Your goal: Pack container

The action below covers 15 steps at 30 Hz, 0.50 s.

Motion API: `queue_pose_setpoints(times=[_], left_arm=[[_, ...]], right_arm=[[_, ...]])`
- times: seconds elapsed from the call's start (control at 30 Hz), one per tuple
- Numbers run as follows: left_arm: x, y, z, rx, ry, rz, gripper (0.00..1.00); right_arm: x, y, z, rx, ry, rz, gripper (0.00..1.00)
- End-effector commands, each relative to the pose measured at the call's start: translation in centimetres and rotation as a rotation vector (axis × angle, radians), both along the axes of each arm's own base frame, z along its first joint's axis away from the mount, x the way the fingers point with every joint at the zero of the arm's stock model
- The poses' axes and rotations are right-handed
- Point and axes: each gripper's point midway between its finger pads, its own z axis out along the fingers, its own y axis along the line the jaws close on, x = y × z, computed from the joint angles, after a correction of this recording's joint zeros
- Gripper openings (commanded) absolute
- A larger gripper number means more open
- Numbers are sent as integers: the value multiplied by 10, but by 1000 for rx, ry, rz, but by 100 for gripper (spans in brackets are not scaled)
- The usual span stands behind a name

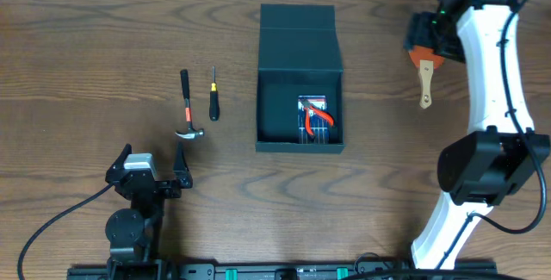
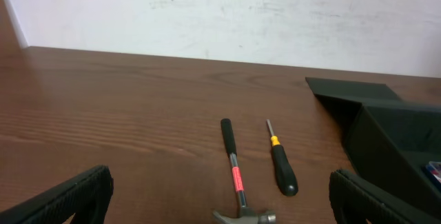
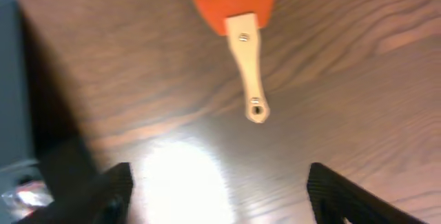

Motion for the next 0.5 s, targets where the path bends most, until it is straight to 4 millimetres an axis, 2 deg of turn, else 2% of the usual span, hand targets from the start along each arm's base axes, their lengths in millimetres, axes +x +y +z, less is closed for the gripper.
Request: queue_pose_setpoints(times=[0.0, 0.13, 0.27, 0.4, 0.47], left_arm=[[0, -3, -6, 5, 12, -14, 99], [0, -3, -6, 5, 12, -14, 98], [0, -3, -6, 5, 12, -14, 98], [0, -3, -6, 5, 12, -14, 99], [0, -3, -6, 5, 12, -14, 99]], right_arm=[[-11, -22, -16, -17, 54, 6, 76], [-19, -36, -44, -11, 98, -29, 76], [-28, -39, -83, -6, 141, -28, 78], [-37, -37, -115, -3, 166, -26, 84], [-42, -37, -127, -1, 180, -27, 92]])
